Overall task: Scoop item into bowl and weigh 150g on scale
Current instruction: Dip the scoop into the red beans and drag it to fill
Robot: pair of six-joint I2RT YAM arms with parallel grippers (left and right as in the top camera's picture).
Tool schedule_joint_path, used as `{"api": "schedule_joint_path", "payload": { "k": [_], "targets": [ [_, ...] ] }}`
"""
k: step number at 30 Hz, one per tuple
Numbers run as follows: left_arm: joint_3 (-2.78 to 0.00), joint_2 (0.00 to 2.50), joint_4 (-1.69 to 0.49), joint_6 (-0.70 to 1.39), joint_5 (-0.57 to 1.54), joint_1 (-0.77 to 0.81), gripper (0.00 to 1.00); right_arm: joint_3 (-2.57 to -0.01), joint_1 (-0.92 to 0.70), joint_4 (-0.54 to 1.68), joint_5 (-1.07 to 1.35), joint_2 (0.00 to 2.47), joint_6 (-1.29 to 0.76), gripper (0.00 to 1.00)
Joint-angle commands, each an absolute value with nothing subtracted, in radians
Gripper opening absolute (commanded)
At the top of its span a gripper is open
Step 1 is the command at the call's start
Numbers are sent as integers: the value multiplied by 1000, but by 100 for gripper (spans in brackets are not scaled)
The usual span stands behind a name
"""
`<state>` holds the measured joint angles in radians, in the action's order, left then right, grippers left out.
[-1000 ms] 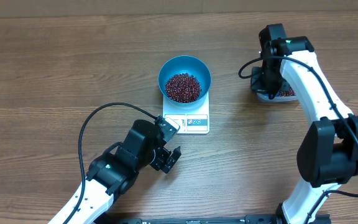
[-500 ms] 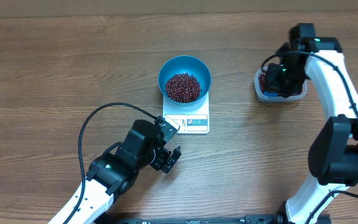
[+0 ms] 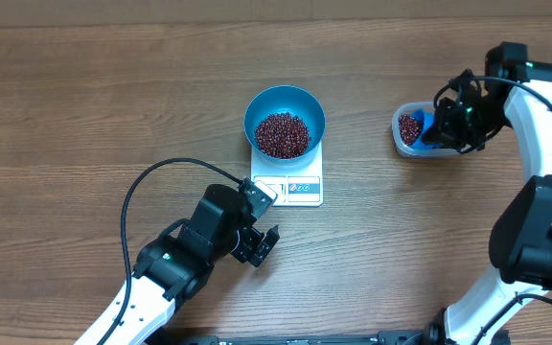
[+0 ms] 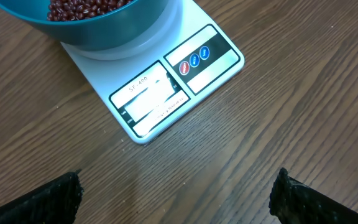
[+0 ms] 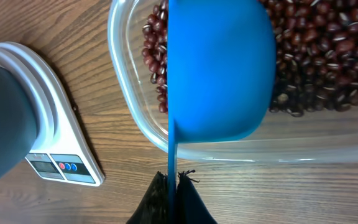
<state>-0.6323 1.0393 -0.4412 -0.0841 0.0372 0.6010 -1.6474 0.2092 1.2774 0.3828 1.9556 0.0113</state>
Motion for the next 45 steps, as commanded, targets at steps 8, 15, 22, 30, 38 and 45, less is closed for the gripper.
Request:
{"api": "schedule_joint_path", "payload": {
  "k": [8,15,22,30,38,45],
  "targets": [
    [-625,1045,-441,-101,34,594,100,-1652,290,1288,473,1958,62,4],
    [-625,1045,-441,-101,34,594,100,-1652,349,1288,564,1959,70,4],
    [-625,1045,-441,-101,34,594,100,-1651,390,1289,702,1959,110,4],
    [-625,1045,-441,-101,34,594,99,-1652,442,1324,843,1959,184,4],
    [-625,1045,-441,-101,34,594,99,-1652,480,1380,939,1958,287,4],
    [-625,1045,-441,-101,34,594,100,-1652,482,1472,1065,1958,426,4]
  ]
}}
